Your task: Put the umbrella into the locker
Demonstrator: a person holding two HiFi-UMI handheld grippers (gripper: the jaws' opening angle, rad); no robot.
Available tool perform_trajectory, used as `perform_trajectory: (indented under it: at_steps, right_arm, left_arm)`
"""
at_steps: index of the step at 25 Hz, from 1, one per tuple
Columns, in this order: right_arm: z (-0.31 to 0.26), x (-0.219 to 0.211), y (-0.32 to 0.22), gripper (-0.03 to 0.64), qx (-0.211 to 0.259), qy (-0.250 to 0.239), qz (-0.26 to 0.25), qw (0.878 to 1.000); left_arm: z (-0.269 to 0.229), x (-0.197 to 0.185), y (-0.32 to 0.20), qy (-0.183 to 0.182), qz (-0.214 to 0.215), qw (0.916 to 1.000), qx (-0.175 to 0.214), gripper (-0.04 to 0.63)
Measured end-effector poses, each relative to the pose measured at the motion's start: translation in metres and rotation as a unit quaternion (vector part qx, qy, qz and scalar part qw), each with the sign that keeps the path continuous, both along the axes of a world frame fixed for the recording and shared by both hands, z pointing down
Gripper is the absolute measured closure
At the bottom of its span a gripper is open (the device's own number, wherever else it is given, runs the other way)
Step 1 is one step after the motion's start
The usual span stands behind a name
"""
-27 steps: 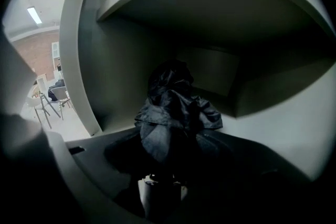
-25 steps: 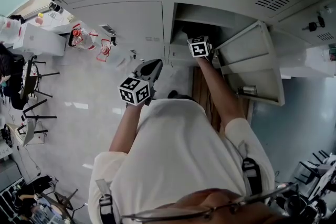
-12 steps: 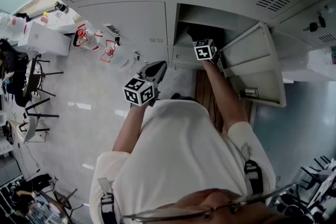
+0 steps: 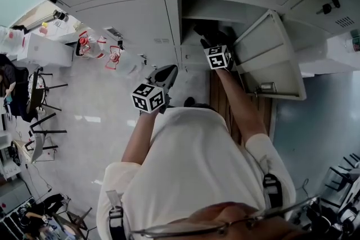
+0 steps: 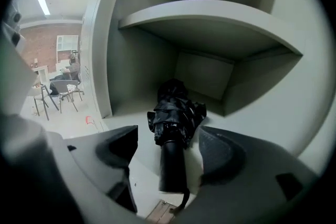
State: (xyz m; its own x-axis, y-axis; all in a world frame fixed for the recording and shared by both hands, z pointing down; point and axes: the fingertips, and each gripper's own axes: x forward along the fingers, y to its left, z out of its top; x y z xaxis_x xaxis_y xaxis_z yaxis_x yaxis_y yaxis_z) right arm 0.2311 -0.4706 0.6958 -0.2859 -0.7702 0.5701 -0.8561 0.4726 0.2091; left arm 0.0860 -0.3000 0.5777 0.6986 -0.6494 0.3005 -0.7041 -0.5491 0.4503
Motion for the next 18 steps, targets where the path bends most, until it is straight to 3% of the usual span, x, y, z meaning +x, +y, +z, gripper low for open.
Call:
perform_trajectory:
  at_steps: [11,18]
  right_arm:
    - [-0.017,0.005,0.043,0.291,0.016,-0.033,0.023,0.999]
    - [-0.007,0.023,0.064,0.340,0.000,-0.033,0.089,0.995]
  left_arm:
    - [0.004,-0.001,0.023,0.001,0.032,0.9995,-0.006,0.592]
    - [-0.001,-0.020,0.043,0.002,0.057,0.9984,0.001,0.592]
